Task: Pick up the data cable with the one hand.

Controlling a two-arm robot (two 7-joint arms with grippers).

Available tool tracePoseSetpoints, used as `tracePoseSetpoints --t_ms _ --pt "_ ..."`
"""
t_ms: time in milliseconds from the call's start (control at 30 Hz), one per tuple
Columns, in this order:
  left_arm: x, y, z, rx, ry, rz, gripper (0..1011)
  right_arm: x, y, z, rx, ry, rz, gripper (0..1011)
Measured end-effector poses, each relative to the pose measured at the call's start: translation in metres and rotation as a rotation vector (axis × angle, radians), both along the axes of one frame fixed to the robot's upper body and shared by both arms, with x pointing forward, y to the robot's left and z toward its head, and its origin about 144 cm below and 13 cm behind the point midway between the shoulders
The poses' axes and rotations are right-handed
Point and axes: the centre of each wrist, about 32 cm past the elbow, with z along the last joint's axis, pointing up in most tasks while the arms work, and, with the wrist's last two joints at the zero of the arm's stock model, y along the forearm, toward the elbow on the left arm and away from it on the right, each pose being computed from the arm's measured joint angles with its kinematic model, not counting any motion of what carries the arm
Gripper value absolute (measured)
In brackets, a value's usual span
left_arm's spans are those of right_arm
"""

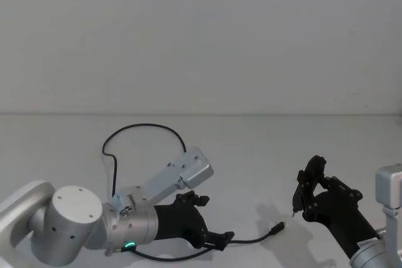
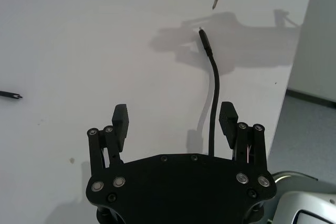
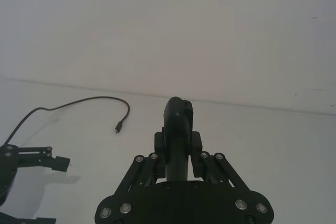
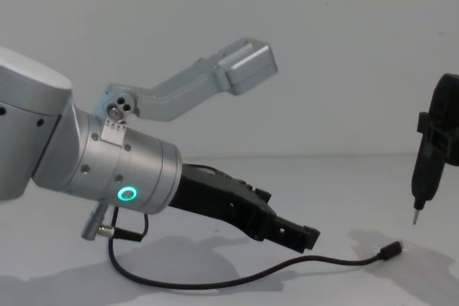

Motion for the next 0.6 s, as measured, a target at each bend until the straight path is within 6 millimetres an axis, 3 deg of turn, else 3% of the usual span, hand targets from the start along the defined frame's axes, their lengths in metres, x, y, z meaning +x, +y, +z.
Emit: tracePoseSetpoints --t_ms 600 --pt "0.0091 -0.0029 -0.0059 0.046 0.040 -0.006 1001 0.0000 0.0000 0.0000 0.000 0.000 0.000 263"
